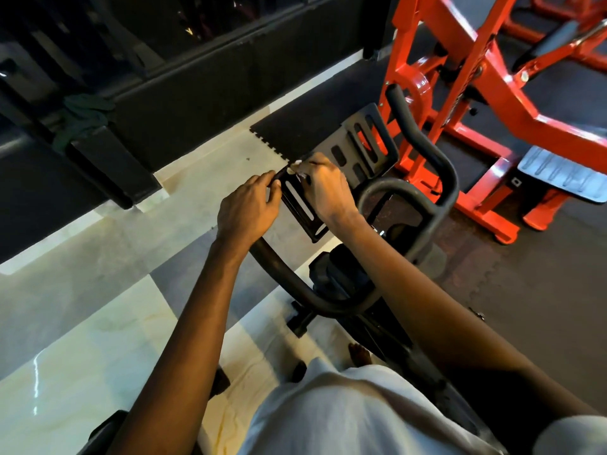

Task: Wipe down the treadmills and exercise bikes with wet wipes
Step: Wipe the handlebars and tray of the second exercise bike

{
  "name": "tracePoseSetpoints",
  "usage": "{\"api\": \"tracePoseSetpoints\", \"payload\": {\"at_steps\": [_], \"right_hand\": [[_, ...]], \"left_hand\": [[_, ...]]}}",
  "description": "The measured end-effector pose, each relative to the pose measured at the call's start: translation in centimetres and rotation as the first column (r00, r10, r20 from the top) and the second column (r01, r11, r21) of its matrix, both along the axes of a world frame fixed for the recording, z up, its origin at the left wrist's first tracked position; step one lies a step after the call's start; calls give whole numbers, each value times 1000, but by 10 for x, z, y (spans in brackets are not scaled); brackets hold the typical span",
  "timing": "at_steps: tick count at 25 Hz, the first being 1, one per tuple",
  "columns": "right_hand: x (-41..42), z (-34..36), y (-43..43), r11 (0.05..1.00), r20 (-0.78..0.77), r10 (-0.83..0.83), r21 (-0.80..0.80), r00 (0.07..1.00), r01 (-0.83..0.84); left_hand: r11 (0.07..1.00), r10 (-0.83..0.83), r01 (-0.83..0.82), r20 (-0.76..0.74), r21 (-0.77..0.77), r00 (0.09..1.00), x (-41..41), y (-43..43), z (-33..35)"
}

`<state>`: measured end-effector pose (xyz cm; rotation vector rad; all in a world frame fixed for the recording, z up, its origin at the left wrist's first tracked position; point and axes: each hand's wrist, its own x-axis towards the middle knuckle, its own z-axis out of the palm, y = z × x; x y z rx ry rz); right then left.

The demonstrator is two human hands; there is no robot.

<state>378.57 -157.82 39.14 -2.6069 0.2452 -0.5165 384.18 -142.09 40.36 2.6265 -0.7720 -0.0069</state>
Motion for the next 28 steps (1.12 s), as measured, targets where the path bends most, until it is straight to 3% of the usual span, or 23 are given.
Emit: {"api": "tracePoseSetpoints", "payload": {"at_steps": [4,11,16,19,22,24,28], "right_hand": [[-12,-14,7,996,-66,-79,25,995,81],[-46,-38,6,976,-183,-162,118,970,185],[-48,-26,2,976,-299,-16,201,954,79],[-43,-15,-7,975,-124,-71,201,990,95],[-28,-8,-11,986,63,-155,71,986,151],[-24,-13,-4,989,29,-144,-7,989,144],[-34,-25,5,976,-131,-204,50,970,212]], "left_hand": [[1000,17,-15,101,-17,995,-7,1,-5],[999,12,-13,-16,-48,1000,-5,0,2],[999,41,-42,-14,-30,999,-7,-8,4],[1000,3,-3,-60,-3,998,-4,-22,3],[1000,-11,13,-45,26,999,-3,-29,-2],[1000,-11,12,-36,25,999,-2,-30,-4],[999,-22,23,-33,26,999,1,-29,-8]]}}
